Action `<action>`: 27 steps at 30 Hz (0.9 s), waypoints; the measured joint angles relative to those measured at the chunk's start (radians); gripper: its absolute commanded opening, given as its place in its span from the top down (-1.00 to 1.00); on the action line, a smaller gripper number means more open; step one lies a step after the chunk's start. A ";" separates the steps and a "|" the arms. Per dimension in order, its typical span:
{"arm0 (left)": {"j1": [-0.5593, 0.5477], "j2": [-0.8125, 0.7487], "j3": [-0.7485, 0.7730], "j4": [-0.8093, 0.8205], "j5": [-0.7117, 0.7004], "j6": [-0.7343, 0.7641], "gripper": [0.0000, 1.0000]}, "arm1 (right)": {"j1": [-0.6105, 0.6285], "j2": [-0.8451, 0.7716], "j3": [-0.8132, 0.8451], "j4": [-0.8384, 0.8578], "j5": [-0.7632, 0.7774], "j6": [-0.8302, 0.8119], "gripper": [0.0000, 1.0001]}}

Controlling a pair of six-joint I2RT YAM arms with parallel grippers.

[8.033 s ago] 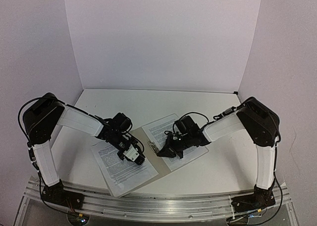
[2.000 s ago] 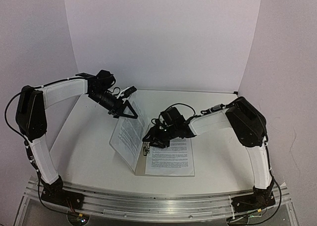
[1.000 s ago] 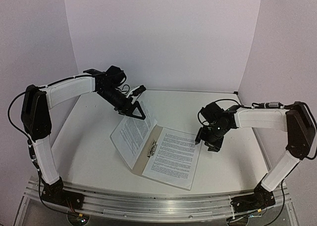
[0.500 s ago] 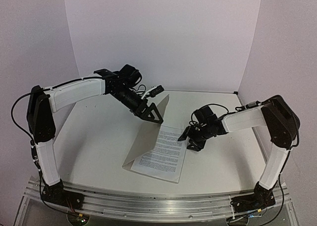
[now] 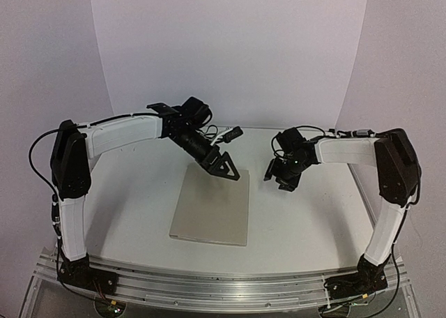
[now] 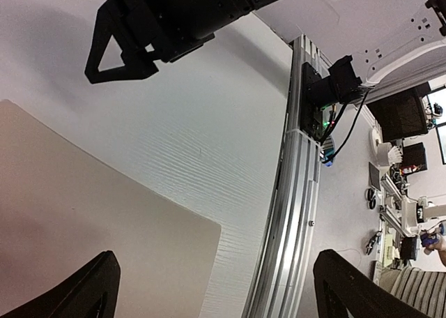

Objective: Put the files into the folder

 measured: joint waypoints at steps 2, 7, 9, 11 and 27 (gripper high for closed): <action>0.014 -0.010 -0.001 -0.003 -0.010 0.022 -0.63 | -0.016 -0.018 0.038 -0.053 0.041 -0.044 -0.22; 0.175 -0.082 -0.096 -0.006 -0.100 0.061 -0.29 | -0.010 -0.095 0.036 -0.127 0.060 -0.086 -0.23; 0.286 -0.113 -0.188 0.013 -0.156 0.071 -0.28 | -0.007 -0.114 0.021 -0.143 0.060 -0.094 -0.24; 0.380 -0.148 -0.326 0.044 -0.221 0.090 -0.21 | -0.003 -0.116 0.009 -0.154 0.060 -0.105 -0.24; 0.190 -0.249 -0.812 0.232 -0.422 0.138 -0.08 | -0.002 -0.116 0.002 -0.172 0.072 -0.143 -0.27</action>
